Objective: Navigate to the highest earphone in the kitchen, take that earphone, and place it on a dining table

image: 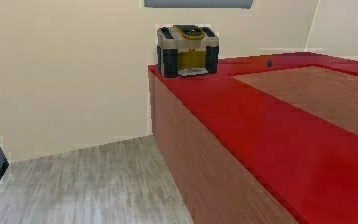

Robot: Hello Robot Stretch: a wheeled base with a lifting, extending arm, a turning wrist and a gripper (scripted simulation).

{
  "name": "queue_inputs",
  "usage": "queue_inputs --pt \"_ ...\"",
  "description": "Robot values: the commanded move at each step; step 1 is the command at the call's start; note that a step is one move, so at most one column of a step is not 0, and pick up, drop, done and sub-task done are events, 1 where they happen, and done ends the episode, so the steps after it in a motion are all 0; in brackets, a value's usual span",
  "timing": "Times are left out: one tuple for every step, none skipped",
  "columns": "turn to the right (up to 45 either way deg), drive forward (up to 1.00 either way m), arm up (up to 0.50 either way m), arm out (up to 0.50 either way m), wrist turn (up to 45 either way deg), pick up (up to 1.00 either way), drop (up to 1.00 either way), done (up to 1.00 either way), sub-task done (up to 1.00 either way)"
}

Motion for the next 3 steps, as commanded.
queue_inputs --pt "0.0 0.00 0.10 0.00 0.0 0.00 0.00 0.00 0.00" --pt "0.0 0.00 0.02 0.00 0.0 0.00 0.00 0.00 0.00" --pt "0.0 0.00 0.00 0.00 -45.0 0.00 0.00 0.00 0.00"
